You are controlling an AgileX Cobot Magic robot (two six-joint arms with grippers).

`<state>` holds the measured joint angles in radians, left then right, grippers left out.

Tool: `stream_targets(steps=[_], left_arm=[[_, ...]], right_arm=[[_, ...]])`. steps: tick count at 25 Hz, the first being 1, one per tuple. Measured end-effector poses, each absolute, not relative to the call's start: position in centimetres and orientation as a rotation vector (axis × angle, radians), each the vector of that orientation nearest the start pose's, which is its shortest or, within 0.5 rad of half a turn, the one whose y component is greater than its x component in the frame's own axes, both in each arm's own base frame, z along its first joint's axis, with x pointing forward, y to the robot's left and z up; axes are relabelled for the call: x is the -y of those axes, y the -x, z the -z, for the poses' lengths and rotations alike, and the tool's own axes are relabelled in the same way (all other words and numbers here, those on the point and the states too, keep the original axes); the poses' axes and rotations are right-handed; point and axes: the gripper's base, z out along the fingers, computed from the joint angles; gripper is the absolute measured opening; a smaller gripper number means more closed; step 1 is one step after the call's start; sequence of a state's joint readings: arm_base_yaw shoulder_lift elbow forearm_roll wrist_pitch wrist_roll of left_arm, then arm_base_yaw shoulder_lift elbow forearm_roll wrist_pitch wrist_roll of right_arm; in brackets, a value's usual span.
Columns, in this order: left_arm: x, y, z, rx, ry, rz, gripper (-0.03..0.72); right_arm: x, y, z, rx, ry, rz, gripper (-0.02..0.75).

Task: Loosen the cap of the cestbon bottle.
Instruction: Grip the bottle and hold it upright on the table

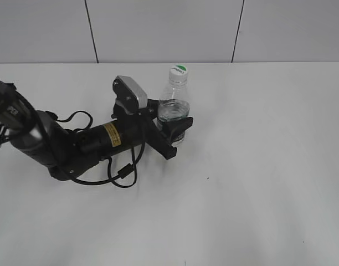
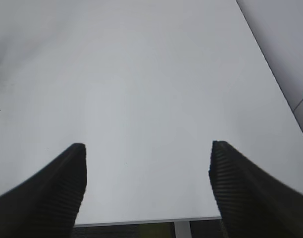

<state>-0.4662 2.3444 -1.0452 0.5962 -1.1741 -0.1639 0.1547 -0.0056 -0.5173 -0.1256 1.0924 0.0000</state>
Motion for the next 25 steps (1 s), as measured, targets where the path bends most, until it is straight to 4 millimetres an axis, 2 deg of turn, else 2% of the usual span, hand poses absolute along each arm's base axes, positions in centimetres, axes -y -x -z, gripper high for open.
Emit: stream_targets(steps=[6,9,18,22,25], left_arm=[[21.4,-32.3,-9.5,-1.482,-0.863,0.731,0.405],[21.1,-31.3,-10.1,-1.473,-0.888,0.743,0.405],[21.8,-29.0,-9.4,-1.429,-1.133,0.888,0.405],[21.9,-28.7,-9.2,-1.427,-1.157,0.905,0.405],[21.9,-28.9,-8.2,-1.469,-1.114,0.906,0.405]], right_arm=[[1.1,0.8,-28.0,-2.042,0.148,0.054,0.589],[1.1,0.8,-28.0,-2.042,0.148,0.054,0.589],[1.1,0.8,-28.0,-2.042,0.148,0.054,0.589],[1.1,0.8,-28.0,-2.042,0.148,0.054,0.589],[1.1,0.8,-28.0,-2.042,0.148,0.054,0.589]])
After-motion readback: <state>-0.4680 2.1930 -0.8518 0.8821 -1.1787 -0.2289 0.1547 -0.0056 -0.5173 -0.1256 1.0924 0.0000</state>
